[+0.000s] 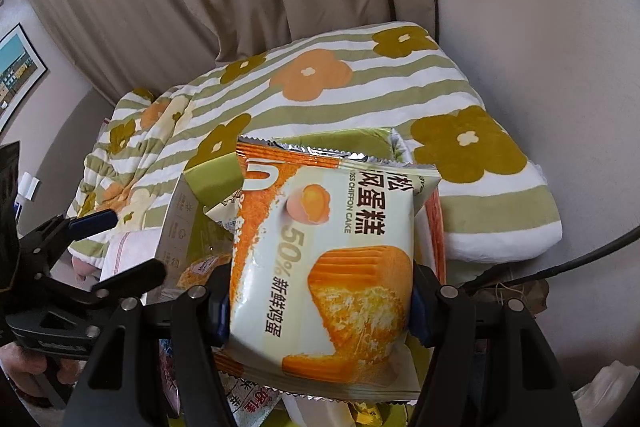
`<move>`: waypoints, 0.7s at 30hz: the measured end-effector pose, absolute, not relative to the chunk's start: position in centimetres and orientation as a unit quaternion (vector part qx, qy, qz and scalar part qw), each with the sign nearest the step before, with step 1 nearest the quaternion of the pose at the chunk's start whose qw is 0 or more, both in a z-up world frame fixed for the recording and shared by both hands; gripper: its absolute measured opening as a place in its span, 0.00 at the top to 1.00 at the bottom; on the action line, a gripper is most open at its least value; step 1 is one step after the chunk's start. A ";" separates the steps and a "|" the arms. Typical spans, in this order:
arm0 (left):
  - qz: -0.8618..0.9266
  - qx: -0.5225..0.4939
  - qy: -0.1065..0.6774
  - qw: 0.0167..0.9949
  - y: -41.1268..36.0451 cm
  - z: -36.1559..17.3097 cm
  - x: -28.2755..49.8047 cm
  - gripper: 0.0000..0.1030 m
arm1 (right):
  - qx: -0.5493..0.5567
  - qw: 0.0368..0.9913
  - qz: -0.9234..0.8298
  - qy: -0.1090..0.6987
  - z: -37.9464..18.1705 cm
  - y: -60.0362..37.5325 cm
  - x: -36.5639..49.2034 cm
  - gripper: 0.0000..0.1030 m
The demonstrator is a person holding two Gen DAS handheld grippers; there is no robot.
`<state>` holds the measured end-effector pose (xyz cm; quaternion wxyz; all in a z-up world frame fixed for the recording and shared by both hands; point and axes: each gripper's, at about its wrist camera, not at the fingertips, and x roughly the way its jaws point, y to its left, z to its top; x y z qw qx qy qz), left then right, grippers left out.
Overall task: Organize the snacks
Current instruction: 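Carry both held snacks over the box and open both grippers, then move both tools back over the last snacks on the table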
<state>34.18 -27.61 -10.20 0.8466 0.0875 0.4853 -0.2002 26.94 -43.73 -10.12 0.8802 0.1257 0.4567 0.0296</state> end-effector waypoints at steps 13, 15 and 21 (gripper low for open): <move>-0.143 0.040 0.488 0.860 -21.5 -9.9 32.3 0.00 | 0.105 0.900 0.083 0.415 -8.8 -42.2 27.1 0.00; -0.132 0.030 0.488 0.862 -20.3 -9.8 31.5 0.00 | 0.096 0.901 0.086 0.413 -8.5 -42.0 26.7 0.00; -0.089 0.008 0.499 0.862 -16.6 -10.1 29.3 0.00 | 0.076 0.904 0.103 0.408 -7.9 -40.8 26.2 0.00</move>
